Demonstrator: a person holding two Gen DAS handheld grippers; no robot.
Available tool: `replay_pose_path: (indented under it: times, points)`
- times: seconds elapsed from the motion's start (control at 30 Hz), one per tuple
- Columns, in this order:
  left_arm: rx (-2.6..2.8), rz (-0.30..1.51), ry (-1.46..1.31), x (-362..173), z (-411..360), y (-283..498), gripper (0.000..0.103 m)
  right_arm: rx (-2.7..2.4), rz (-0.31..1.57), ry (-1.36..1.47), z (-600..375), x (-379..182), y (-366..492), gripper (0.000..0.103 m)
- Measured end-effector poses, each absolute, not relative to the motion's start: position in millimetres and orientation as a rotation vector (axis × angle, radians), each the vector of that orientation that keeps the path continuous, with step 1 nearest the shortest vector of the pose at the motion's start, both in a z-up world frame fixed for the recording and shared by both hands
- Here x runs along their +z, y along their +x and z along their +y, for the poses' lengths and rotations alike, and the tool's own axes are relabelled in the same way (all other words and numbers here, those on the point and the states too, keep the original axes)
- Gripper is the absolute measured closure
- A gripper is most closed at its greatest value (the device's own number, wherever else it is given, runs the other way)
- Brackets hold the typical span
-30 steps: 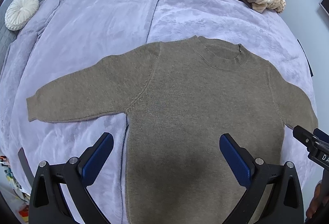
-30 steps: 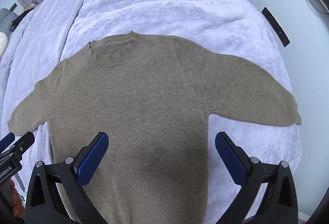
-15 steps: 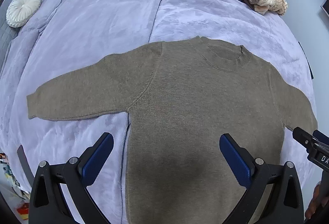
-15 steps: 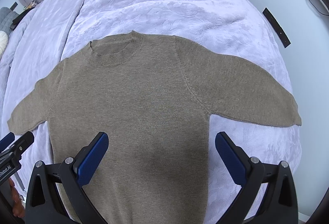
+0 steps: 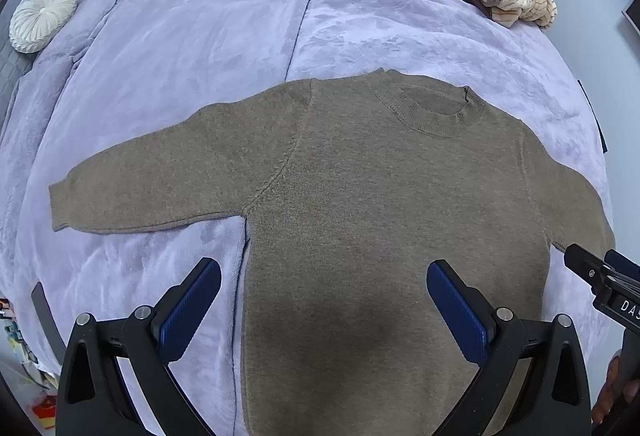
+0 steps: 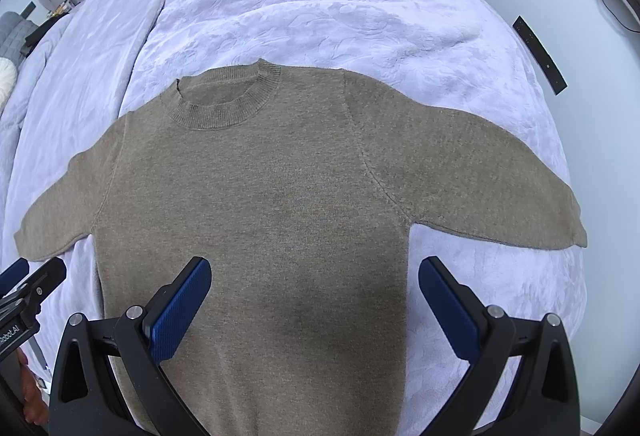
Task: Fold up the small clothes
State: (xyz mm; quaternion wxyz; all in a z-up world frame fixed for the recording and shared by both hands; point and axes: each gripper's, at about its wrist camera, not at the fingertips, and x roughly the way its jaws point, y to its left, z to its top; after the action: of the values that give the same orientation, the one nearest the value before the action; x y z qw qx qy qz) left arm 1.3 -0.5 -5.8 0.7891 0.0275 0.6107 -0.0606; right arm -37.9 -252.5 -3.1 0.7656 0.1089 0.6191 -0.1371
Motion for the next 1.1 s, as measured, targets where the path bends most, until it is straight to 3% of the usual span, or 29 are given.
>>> replay_pose_path:
  times: [1.1]
  points:
    - [-0.084, 1.268, 0.038, 19.0, -36.2, -0.4, 0.000, -0.209, 1.353, 0.229, -275.4, -12.4, -25.9, 0.000]
